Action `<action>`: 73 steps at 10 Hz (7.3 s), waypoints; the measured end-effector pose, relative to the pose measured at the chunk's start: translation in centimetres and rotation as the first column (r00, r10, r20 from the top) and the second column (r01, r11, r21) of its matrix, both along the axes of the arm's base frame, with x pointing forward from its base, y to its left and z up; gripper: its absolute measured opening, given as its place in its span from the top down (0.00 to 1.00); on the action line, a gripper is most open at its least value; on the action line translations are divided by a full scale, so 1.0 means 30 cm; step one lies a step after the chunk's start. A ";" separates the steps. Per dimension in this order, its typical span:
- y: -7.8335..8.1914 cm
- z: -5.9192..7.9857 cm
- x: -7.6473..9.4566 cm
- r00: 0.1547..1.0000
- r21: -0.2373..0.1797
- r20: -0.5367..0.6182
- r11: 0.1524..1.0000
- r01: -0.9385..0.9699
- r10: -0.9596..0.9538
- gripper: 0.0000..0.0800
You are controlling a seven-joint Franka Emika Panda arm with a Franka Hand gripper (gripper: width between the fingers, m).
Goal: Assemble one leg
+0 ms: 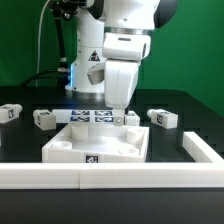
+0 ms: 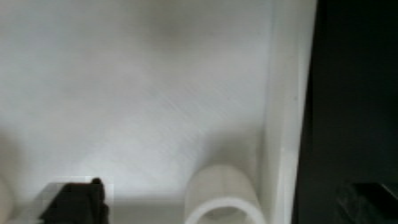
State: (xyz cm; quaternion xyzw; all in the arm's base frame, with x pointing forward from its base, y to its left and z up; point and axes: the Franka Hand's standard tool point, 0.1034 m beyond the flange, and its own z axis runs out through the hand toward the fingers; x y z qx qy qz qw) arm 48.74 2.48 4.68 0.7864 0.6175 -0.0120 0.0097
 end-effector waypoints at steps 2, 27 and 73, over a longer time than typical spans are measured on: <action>-0.022 -0.042 -0.018 1.000 0.016 0.017 1.000 0.005 -0.005 0.19; 0.043 -0.119 -0.032 0.977 0.038 0.001 0.976 -0.215 0.215 0.93; 0.470 -0.034 -0.311 0.651 -0.384 -0.151 0.651 0.655 -0.744 0.19</action>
Offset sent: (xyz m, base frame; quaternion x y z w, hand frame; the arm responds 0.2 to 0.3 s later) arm -0.0112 -0.0017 -0.0203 0.0038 0.0174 0.0011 0.9998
